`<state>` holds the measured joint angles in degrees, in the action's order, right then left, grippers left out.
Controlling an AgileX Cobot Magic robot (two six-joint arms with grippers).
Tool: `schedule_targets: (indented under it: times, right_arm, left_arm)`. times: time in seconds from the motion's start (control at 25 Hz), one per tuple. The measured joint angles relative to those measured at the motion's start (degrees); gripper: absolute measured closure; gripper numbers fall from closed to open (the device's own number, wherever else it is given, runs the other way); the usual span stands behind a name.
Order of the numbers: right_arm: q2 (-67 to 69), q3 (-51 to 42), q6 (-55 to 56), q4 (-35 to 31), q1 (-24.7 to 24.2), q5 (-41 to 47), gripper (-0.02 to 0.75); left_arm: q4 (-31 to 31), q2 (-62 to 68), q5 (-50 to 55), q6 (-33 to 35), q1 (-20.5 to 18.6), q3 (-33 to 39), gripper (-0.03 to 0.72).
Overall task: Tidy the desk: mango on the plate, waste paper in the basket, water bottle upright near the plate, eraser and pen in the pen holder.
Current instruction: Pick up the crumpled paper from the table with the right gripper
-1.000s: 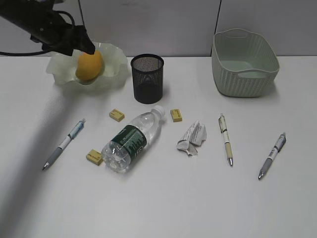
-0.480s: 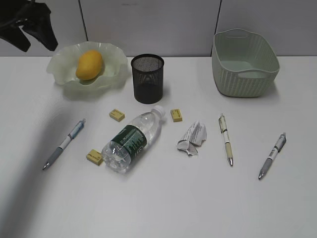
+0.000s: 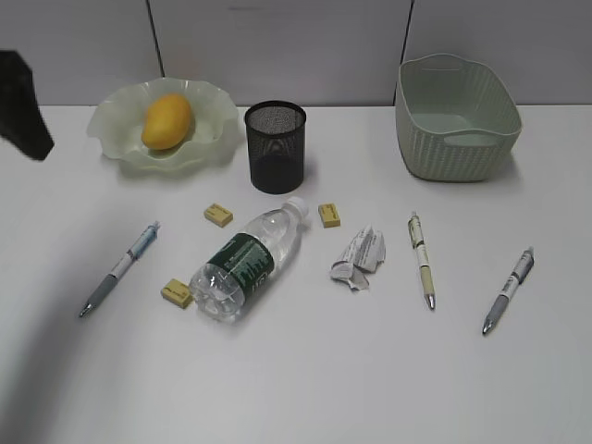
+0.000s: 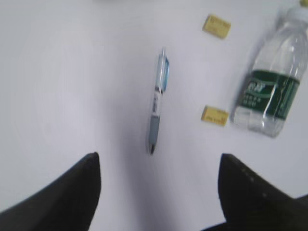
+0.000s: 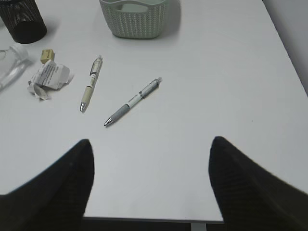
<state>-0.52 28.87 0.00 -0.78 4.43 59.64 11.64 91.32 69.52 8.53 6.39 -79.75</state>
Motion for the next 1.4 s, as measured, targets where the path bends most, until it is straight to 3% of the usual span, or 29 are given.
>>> schedule_targets:
  times: [0.32,0.76,1.12,1.4]
  right_arm:
    - [0.0,0.0,0.0,0.0,0.0,0.0,0.153]
    - [0.0,0.0,0.0,0.0,0.0,0.0,0.153]
    - [0.0,0.0,0.0,0.0,0.0,0.0,0.153]
    - [0.0,0.0,0.0,0.0,0.0,0.0,0.153]
  left_arm:
    - [-0.3,-17.7,-2.1,-0.1,0.0,20.8,0.133]
    - [1.2,-51.4,-13.2,-0.1,0.0,39.2,0.175]
    - [0.7,-73.7,-12.7,-0.1,0.0,43.7,0.176]
    - [-2.7,-77.3,-11.2,-0.1,0.0,47.0,0.180]
